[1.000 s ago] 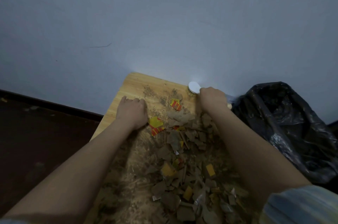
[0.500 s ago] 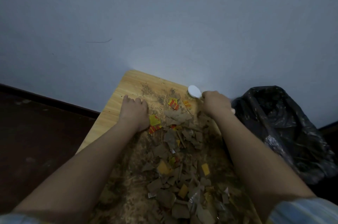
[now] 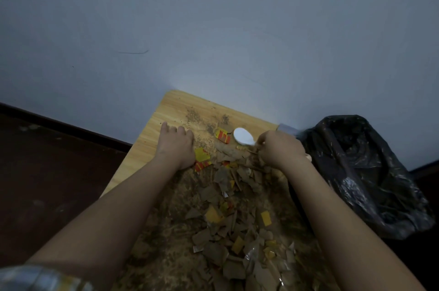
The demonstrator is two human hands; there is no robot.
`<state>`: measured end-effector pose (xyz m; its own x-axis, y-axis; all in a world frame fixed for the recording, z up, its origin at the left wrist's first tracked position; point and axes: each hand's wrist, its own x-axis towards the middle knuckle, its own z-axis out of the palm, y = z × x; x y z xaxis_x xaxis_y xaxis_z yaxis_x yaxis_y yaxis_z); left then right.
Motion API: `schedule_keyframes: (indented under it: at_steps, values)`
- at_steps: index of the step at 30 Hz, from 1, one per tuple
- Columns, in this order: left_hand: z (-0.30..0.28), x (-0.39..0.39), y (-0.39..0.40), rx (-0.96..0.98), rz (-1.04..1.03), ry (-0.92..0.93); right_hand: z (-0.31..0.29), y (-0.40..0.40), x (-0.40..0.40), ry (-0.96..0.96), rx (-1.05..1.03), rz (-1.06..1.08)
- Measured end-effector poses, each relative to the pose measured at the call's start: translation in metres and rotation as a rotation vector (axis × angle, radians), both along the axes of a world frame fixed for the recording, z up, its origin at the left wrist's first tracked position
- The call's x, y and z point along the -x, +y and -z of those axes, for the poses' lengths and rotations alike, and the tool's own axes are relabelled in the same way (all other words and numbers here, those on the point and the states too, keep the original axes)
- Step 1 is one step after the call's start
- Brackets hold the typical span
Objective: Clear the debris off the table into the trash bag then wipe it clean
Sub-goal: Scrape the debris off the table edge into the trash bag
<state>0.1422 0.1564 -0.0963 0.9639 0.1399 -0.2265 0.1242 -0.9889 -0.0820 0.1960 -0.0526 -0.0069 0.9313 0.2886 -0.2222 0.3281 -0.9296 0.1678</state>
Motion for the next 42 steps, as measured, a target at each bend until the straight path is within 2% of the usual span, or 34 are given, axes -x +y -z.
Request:
schedule_keyframes:
  at_steps: [3, 7, 12, 19, 24, 28, 34, 36, 39, 42]
  values:
    - [0.002, 0.001, 0.001, 0.013, -0.008, -0.003, -0.012, -0.003, 0.001, 0.033, -0.025, 0.010]
    - [0.001, 0.001, 0.000, 0.025, -0.011, -0.004, -0.002, 0.010, -0.005, -0.113, -0.125, 0.010]
    - [-0.003, 0.002, 0.000, 0.016, -0.007, 0.019, 0.018, 0.033, -0.010, -0.049, -0.102, 0.014]
    - [-0.004, 0.002, 0.003, 0.049, -0.001, 0.022, -0.013, 0.021, -0.006, 0.058, -0.073, -0.041]
    - [-0.001, 0.003, 0.004, 0.060, 0.000, 0.022, -0.012, 0.028, 0.000, -0.087, -0.160, -0.044]
    - [-0.002, 0.001, 0.006, 0.087, -0.008, 0.018, 0.007, 0.036, 0.007, -0.003, -0.086, -0.067]
    - [0.000, 0.001, 0.007, 0.079, -0.002, 0.019, -0.004, 0.014, 0.015, 0.158, -0.079, -0.092]
    - [0.001, 0.002, 0.006, 0.072, 0.000, 0.016, -0.008, 0.006, 0.013, 0.134, -0.115, -0.064]
    - [-0.001, 0.001, 0.005, 0.062, -0.004, 0.027, -0.002, 0.003, 0.010, -0.007, -0.181, 0.025]
    - [-0.002, 0.000, 0.005, 0.054, -0.002, 0.033, 0.009, 0.009, 0.012, -0.002, -0.157, 0.041]
